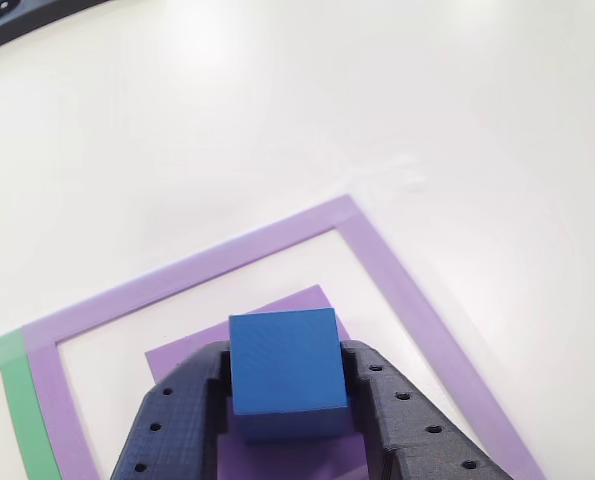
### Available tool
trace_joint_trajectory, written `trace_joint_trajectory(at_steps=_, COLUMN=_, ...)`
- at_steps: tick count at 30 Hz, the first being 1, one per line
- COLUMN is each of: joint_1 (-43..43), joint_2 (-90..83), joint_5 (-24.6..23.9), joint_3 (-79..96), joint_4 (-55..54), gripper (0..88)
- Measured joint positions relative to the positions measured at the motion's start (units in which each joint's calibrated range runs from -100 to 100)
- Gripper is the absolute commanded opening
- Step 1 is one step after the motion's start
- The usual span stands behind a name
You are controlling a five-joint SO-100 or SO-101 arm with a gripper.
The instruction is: Tower of hanoi
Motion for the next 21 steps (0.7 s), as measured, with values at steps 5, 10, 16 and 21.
trace_joint_trajectory(at_steps=5, joint_1=0.0, joint_2=0.0, joint_5=0.0, joint_3=0.0, joint_4=0.0, gripper=3.4)
trace_joint_trajectory(at_steps=10, joint_1=0.0, joint_2=-0.2, joint_5=0.0, joint_3=0.0, joint_4=0.4, gripper=3.4)
trace_joint_trajectory(at_steps=16, joint_1=0.0, joint_2=-8.3, joint_5=0.0, joint_3=-0.2, joint_4=11.1, gripper=3.4)
trace_joint_trajectory(at_steps=21, joint_1=0.0, joint_2=-21.4, joint_5=0.0, joint_3=-5.0, joint_4=31.9, gripper=3.7)
